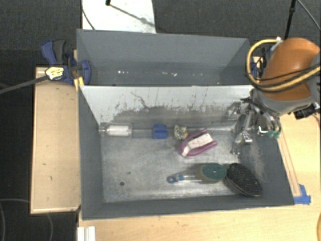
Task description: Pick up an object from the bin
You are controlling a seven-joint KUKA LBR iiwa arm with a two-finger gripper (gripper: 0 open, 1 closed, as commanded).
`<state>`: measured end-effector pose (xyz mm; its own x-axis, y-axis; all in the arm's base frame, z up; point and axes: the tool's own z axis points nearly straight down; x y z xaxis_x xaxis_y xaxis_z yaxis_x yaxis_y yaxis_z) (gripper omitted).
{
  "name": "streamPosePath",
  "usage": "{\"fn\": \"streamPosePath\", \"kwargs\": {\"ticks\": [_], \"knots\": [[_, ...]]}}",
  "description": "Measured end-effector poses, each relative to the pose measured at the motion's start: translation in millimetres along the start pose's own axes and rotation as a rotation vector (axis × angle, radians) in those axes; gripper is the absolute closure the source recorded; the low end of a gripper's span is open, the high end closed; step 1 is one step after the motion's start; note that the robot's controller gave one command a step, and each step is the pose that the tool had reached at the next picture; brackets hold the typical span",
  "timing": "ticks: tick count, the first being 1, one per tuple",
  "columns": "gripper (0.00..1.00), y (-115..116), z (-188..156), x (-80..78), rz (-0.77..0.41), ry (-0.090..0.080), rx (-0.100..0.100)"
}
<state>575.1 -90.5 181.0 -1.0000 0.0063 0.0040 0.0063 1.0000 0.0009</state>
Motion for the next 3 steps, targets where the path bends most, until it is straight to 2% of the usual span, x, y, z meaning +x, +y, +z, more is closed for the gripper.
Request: {"fn": "streamPosePath", "kwargs": {"ticks": [1, 2, 3], "knots": [[0.0, 44.1, 105.4, -19.6, -0.215, -0.027, 0.004], [1.0, 43.0, 103.0, -19.9, -0.217, -0.029, 0.005], [1.0, 40.5, -36.7, 2.8, -0.225, -0.013, 0.003]]}}
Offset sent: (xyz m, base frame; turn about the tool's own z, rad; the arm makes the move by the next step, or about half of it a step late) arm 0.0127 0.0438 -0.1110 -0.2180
